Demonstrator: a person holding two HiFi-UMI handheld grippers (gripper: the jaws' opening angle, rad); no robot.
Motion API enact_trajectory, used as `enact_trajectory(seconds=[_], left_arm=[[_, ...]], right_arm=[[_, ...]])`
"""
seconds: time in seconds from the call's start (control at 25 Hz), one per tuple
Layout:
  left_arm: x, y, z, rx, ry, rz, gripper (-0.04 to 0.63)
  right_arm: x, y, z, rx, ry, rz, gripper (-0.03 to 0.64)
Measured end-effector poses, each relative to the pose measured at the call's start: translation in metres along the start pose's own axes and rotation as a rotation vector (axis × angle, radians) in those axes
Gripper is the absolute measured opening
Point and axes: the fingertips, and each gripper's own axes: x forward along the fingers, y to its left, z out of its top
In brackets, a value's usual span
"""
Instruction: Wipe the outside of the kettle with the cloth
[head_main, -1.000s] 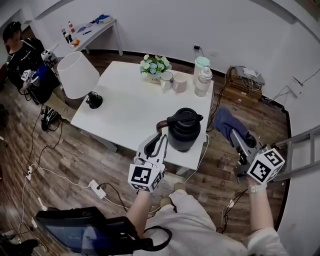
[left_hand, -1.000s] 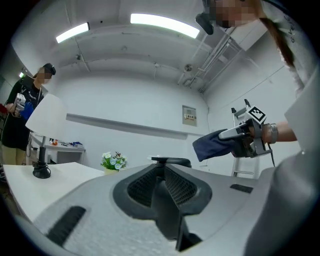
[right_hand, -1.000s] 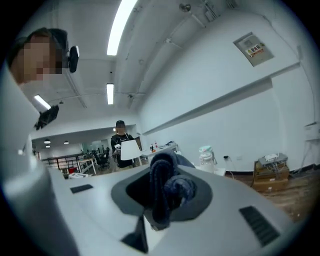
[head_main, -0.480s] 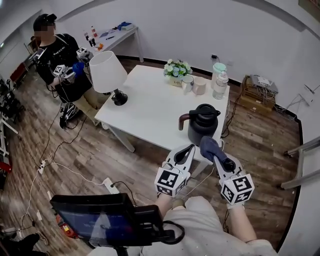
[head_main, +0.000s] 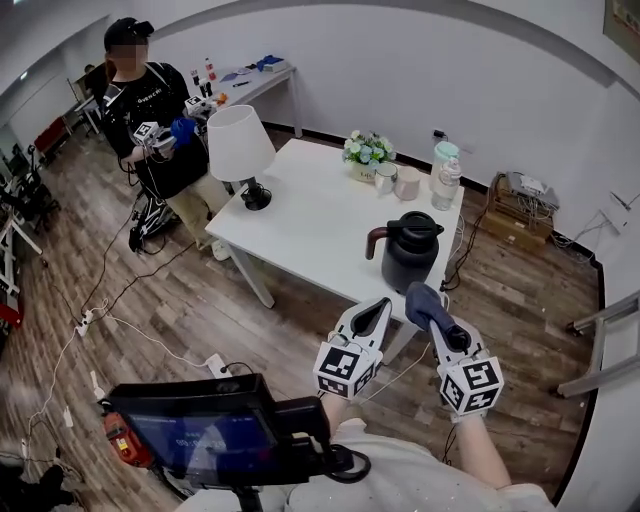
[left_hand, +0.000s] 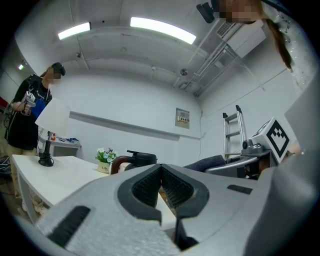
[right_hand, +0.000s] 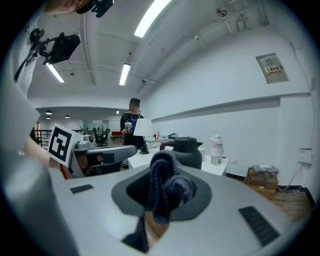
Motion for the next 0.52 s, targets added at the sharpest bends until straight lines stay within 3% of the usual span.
enact_trajectory(seconds=[0.52], left_arm=[[-0.056, -0.063, -0.003, -0.025, 0.028, 0.033, 0.008]], right_arm=[[-0.09, 0.006, -0.016, 0.086, -0.008, -0.079, 0.061]])
